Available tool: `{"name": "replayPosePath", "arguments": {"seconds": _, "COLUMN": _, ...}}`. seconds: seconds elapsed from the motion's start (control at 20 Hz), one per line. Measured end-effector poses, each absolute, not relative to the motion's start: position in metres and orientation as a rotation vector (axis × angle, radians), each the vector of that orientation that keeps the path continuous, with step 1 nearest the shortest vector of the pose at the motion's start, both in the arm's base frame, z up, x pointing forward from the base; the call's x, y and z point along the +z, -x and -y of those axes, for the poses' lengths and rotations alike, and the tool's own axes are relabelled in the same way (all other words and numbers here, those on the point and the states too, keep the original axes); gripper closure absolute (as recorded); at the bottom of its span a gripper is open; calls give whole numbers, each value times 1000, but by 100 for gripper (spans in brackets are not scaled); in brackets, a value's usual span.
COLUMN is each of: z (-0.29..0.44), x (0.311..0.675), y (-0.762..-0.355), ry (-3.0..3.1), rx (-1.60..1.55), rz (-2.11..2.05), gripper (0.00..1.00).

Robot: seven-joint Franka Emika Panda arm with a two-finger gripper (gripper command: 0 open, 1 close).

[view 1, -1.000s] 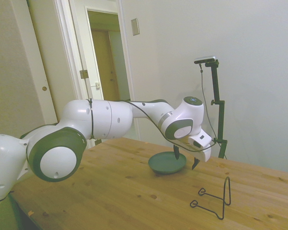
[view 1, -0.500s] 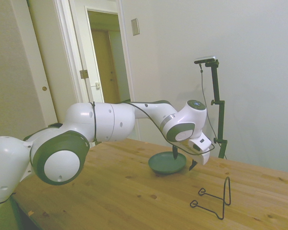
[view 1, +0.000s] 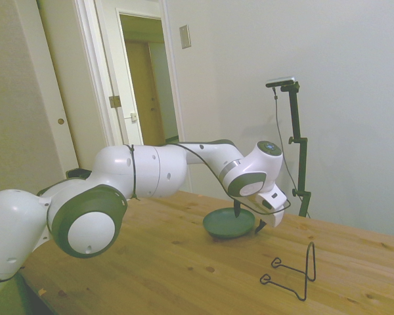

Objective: Load the plate

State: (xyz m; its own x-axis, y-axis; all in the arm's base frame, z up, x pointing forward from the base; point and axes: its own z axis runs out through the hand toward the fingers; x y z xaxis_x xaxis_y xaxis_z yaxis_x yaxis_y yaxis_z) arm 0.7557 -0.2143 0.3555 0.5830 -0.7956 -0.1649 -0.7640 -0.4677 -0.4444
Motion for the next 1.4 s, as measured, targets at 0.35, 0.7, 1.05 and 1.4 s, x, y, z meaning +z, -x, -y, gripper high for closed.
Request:
{"name": "replayPosePath", "arguments": {"seconds": 0.35, "z": 211, "x": 354, "y": -757, "ry": 2321, "rx": -70, "rz": -1249, "gripper": 100}}
{"name": "replayPosePath", "arguments": {"seconds": 0.7, "z": 217, "x": 350, "y": -756, "ry": 2293, "rx": -36, "rz": -1267, "gripper": 100}}
{"name": "replayPosePath", "arguments": {"seconds": 1.05, "z": 223, "x": 344, "y": -753, "ry": 2290, "rx": 10, "rz": -1271, "gripper": 100}}
{"name": "replayPosePath", "arguments": {"seconds": 1.4, "z": 229, "x": 338, "y": -751, "ry": 2287, "rx": 26, "rz": -1277, "gripper": 100}}
